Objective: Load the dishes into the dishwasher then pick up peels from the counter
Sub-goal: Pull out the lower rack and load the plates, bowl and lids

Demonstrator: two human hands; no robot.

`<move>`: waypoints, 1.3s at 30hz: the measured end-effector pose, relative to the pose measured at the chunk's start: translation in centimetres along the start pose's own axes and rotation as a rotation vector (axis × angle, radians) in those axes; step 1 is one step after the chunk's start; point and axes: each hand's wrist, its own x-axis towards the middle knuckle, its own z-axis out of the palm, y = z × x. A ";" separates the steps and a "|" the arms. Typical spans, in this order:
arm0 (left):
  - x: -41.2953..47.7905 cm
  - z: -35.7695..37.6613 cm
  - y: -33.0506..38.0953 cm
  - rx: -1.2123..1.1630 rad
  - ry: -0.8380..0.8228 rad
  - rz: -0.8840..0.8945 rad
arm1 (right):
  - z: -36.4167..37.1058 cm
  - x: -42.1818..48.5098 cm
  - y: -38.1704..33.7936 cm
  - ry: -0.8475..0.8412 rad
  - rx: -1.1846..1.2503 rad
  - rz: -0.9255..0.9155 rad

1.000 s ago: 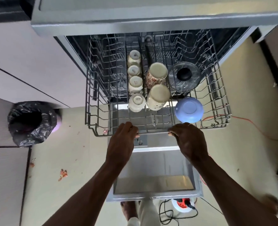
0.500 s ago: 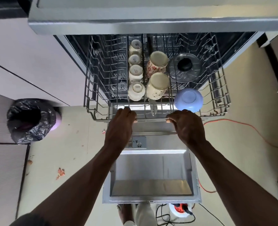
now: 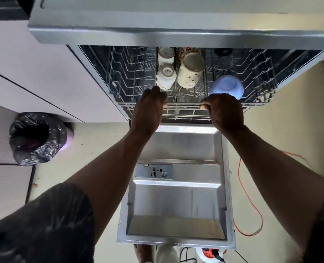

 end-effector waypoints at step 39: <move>7.1 1.8 -3.1 0.117 0.240 0.136 | 0.7 7.4 0.9 0.033 -0.155 -0.034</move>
